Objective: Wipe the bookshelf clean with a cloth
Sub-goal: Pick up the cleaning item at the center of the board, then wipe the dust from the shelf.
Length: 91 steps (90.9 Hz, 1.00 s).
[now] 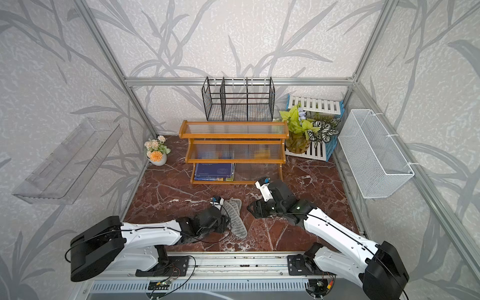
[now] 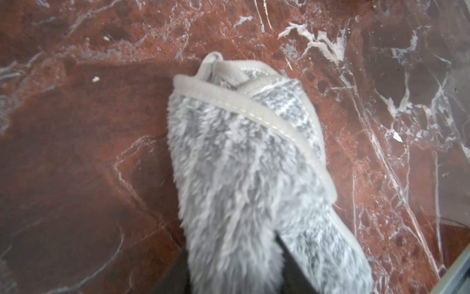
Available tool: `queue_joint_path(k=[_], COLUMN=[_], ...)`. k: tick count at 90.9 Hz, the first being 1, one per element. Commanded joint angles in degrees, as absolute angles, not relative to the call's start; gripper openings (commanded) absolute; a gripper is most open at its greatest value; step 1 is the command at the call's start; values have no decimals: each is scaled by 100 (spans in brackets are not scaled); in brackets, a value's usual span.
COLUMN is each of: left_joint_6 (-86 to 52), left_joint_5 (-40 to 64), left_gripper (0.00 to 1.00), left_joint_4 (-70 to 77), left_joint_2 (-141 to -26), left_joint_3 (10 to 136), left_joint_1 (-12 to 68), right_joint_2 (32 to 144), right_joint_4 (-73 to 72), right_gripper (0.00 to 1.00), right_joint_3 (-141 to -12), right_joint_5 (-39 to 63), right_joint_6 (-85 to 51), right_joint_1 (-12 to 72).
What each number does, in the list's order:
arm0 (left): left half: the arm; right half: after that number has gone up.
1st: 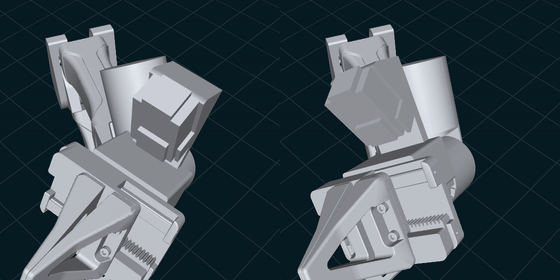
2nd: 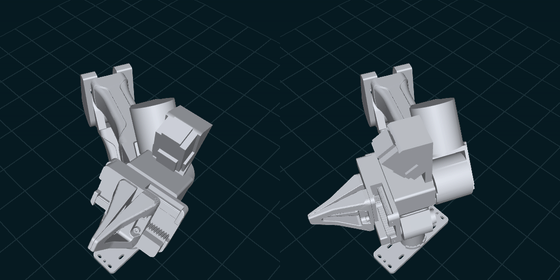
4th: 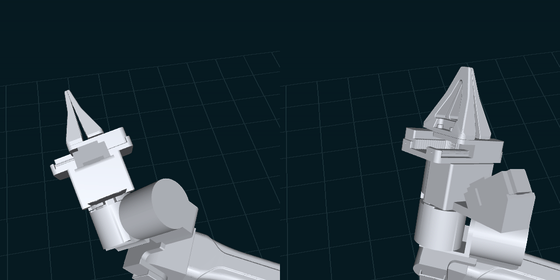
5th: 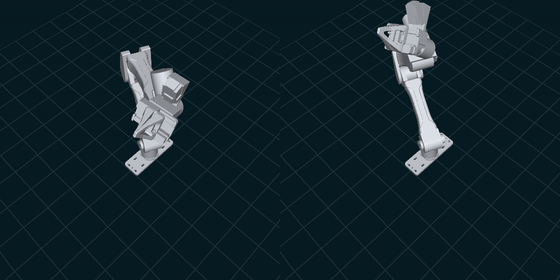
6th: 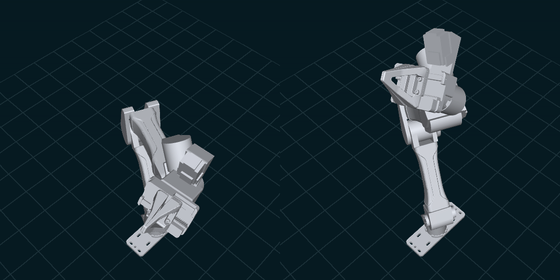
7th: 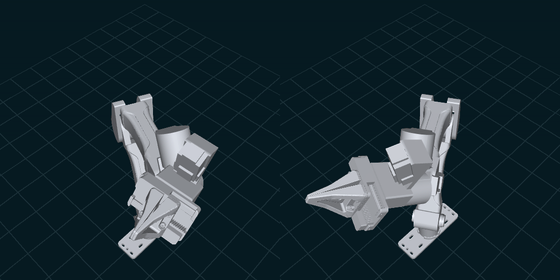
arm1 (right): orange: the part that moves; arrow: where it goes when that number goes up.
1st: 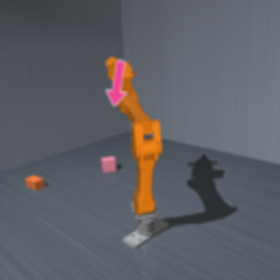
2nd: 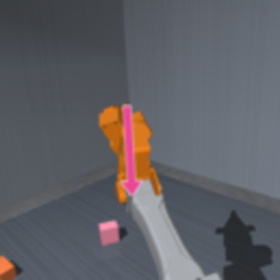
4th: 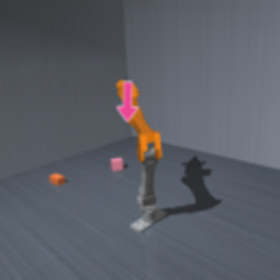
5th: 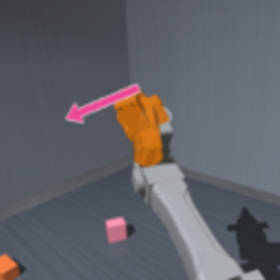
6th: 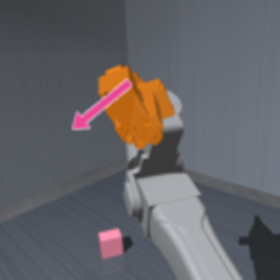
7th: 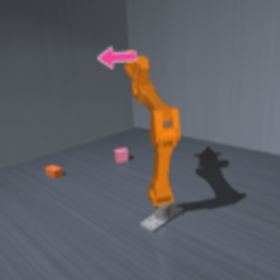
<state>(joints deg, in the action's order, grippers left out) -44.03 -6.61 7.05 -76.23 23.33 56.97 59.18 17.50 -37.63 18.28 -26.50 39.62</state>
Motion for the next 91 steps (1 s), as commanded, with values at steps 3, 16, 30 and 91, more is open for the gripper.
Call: queue_joint_path(k=[3,16,30,91], left_joint_6=[-4425,-4563,-4502,-4018], left_joint_5=[-1015,-1212,-1185,2910], left_gripper=[0,0,0,1], left_joint_4=[352,-220,-699,626], left_joint_2=[-7640,-6881,-5375,-7032], left_joint_3=[2524,2593,2404,5099], left_joint_1=[5717,5433,4382,-1560], right_joint_2=[5736,5730,5739,5388], right_joint_4=[1830,1845,1896,2244], right_gripper=[71,71,71,71], right_joint_3=[-3648,-3646,-3711,-3744], right_joint_5=[1693,1680,1658,1795], right_joint_6=[-2677,-2649,-2550,-2222], right_joint_1=[3894,3838,3774,3274])
